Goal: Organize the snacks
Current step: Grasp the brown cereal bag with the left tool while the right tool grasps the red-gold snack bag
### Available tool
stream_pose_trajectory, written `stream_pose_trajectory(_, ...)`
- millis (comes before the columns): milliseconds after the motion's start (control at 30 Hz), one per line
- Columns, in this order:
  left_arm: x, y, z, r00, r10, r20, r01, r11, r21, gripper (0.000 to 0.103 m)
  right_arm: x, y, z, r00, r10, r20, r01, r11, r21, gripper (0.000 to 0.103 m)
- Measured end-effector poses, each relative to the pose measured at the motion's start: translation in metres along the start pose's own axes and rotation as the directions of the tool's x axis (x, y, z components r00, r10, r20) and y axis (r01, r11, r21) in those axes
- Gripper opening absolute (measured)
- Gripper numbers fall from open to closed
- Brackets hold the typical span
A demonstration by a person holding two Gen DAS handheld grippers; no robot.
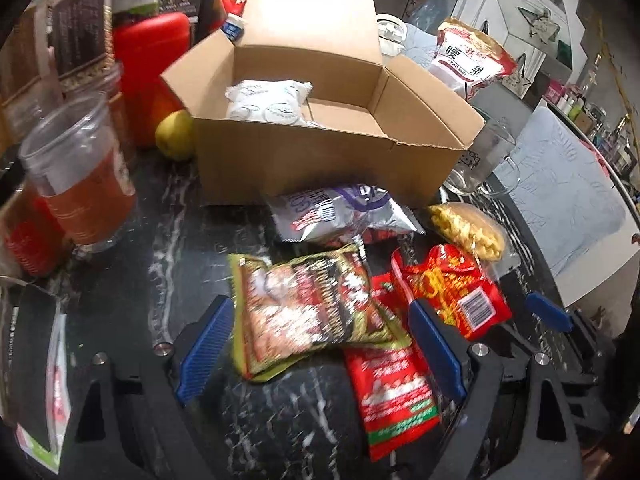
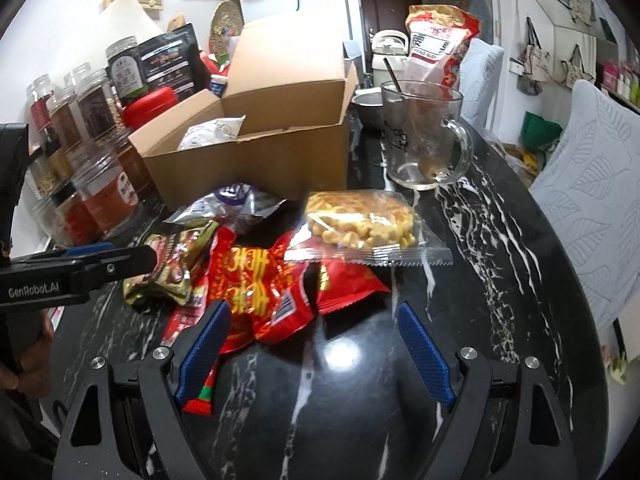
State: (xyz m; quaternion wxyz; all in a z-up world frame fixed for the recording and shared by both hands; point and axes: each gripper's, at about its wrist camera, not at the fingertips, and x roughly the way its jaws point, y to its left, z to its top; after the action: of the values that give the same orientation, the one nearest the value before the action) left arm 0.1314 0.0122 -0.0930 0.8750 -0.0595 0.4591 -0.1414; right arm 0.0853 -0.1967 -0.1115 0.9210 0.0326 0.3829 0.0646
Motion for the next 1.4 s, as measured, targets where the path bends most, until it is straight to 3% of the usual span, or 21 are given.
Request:
stream_pose_trajectory(100,0.010,-0.006,0.005,1.000,0.006,-0.009,-0.006,1.000,0.006,0.089,0.003,-0.005,0.001,1.000,-0.005,-0.003,0.005,1.000,0.011,0.086)
stream_pose_trajectory(233,0.028,-0.008,0.008,0.989,0.146,-0.039,-0.146,0.989,0.016,0.089,0.004,-0.012,0.003,1.000,0.012,-0.007,-0.012,0.999,0.041,0.086)
stream_pose_trajectory(467,0.048,0.014,0.006,0.988,0.110,-0.105,-0.121,0.988,-0.100,0.091,0.005,-0.016,0.004,1.000,0.027,-0.005,-0.027,0.997,0.065,0.086)
stream_pose_trajectory(633,0.057,0.008,0.005,0.973,0.207,-0.100,-0.209,0.978,-0.003,0.102,0.005,-0.015,0.003,0.999,0.036,-0.010,-0.036,0.997,0.067,0.086)
stream_pose_trajectory(867,0.061,0.011,0.004,0.981,0.185,-0.052,-0.185,0.983,0.018,0.102,0.004,-0.014,0.002,0.999,0.037,-0.012,-0.037,0.997,0.067,0.086)
stream_pose_trajectory(933,0.056,0.011,0.005,0.984,0.175,-0.027,-0.174,0.984,0.040,0.084,0.004,-0.014,0.002,0.999,0.035,-0.014,-0.034,0.997,0.068,0.086)
stream_pose_trajectory(1067,0.049,0.015,0.003,0.991,0.134,-0.025,-0.133,0.990,0.040,0.065,0.005,-0.013,0.000,0.999,0.044,-0.020,-0.043,0.996,0.075,0.086)
stream_pose_trajectory(1400,0.015,0.011,-0.028,0.997,0.072,-0.026,-0.071,0.997,0.028,0.062,-0.001,0.000,-0.007,0.998,0.058,-0.023,-0.056,0.997,0.050,0.086)
